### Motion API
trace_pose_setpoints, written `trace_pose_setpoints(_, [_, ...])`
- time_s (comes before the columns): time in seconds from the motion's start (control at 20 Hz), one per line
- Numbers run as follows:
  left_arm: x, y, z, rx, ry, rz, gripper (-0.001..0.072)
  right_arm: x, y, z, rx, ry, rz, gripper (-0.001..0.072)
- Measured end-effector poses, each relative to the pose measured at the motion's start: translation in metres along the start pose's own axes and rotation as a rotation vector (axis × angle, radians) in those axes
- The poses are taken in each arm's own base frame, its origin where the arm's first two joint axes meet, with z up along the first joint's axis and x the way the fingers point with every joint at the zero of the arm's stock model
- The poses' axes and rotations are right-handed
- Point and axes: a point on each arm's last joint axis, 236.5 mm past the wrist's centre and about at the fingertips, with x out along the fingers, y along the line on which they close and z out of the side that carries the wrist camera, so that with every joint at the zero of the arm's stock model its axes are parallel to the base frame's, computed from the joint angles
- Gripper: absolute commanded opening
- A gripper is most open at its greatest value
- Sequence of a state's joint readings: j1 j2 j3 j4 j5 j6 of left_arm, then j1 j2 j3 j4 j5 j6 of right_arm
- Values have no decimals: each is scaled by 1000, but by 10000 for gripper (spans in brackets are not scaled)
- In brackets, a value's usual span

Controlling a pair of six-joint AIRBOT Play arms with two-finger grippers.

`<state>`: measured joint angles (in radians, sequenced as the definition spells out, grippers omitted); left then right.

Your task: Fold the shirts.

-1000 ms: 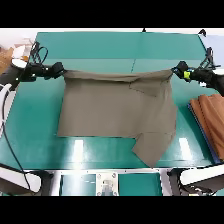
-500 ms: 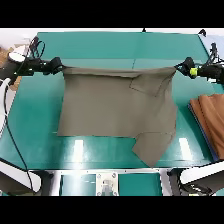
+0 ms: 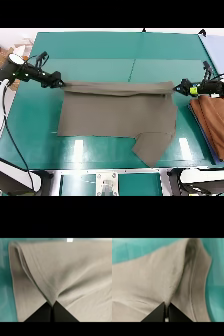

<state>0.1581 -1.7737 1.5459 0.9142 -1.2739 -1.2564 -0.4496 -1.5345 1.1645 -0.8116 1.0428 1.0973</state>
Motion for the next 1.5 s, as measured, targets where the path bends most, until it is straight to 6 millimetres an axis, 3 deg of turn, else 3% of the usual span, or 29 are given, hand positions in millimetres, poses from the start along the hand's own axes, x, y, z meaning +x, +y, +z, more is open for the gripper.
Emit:
trace_pose_setpoints(0.3, [20,16,-36,-60,97,11,28,11,-23,-40,19,96,-57,18])
trace_pose_setpoints(0.55, [22,15,-50,-93,147,2,28,13,-33,-45,18,101,-92,20])
trace_pose_setpoints(0.6, [22,15,-51,-101,150,2,29,13,-34,-45,18,100,-96,66])
trace_pose_setpoints(0.65, [23,16,-51,-111,149,4,96,13,-34,-45,19,98,-98,180])
trace_pose_setpoints(0.7, [23,16,-50,-117,147,6,334,13,-35,-44,19,95,-100,235])
trace_pose_setpoints(0.75, [23,18,-49,-130,140,11,401,13,-34,-44,22,92,-97,235])
trace_pose_setpoints(0.95, [11,31,-53,-181,155,100,401,1,-25,-38,59,94,-58,234])
trace_pose_setpoints(1.1, [-15,46,-75,-191,209,233,400,-28,-21,-45,110,99,-31,231])
trace_pose_setpoints(1.25, [-45,49,-113,-204,226,333,401,-63,-21,-72,213,85,-29,232])
trace_pose_setpoints(1.4, [-59,43,-163,-237,201,370,403,-87,-25,-128,370,88,-76,233])
trace_pose_setpoints(1.45, [-58,39,-181,-253,191,363,532,-90,-25,-150,408,94,-94,233])
trace_pose_setpoints(1.5, [-55,32,-198,-271,172,341,720,-91,-25,-169,434,95,-112,233])
